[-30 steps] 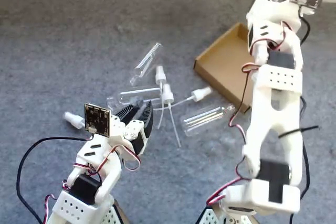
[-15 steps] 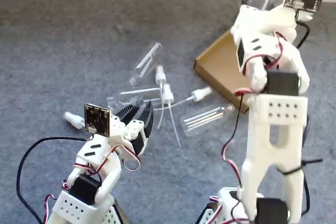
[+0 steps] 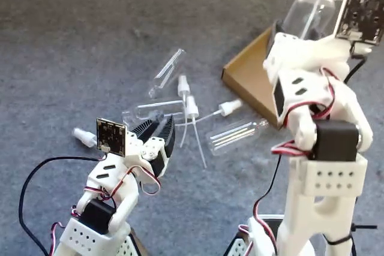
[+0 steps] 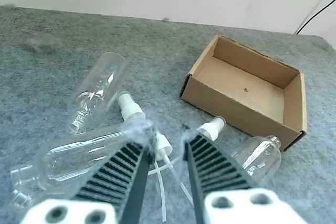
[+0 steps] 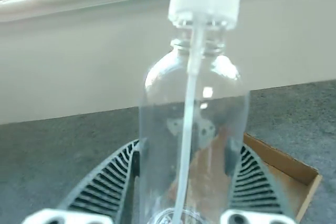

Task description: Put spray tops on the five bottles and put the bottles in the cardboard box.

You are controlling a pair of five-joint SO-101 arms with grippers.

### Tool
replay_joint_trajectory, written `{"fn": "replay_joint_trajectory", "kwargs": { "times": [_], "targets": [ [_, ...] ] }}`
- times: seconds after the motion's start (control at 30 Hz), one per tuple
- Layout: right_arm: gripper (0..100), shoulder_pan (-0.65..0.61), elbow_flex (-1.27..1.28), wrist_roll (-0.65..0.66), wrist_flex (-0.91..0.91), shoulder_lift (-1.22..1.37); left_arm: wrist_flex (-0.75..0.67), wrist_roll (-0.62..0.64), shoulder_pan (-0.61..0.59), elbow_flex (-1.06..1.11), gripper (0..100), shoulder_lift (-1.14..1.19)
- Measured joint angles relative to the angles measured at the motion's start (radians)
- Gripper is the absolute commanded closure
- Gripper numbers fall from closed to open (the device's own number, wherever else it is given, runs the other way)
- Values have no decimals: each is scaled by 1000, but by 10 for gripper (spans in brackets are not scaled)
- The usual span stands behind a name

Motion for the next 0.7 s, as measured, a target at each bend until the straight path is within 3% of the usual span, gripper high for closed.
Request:
{"fn": "replay_joint_trajectory", "kwargs": {
  "times": [0.23, 0.43, 0.7],
  "targets": [
    [831, -95, 0, 147, 137, -66, 0, 0, 38, 0, 958, 0],
    [831, -104, 0, 173, 255, -169, 0, 0, 95, 0, 958, 0],
    [831, -109, 279, 176, 189, -397, 0, 0, 282, 0, 958, 0]
  ]
}}
